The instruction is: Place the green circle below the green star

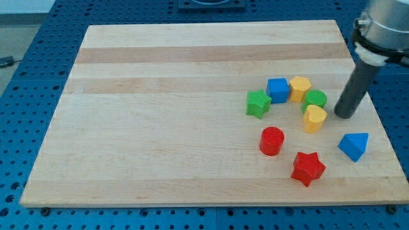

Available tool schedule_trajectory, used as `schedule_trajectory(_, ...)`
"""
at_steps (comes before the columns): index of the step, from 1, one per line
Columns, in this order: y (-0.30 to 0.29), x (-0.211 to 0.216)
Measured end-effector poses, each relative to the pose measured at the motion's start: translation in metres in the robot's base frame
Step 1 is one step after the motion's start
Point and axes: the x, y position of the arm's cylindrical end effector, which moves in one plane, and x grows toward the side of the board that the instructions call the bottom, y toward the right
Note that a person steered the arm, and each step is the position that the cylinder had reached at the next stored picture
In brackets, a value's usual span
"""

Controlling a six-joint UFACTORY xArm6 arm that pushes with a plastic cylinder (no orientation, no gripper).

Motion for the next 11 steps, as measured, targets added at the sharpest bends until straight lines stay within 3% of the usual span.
schedule_trajectory(2,-0.021,-0.027)
schedule_trajectory(4,-0.033,-0.019)
schedule_trajectory(8,-0.116,-0.008)
schedule_trajectory(9,-0.116,-0.008)
schedule_trajectory(11,-0.016,-0.006)
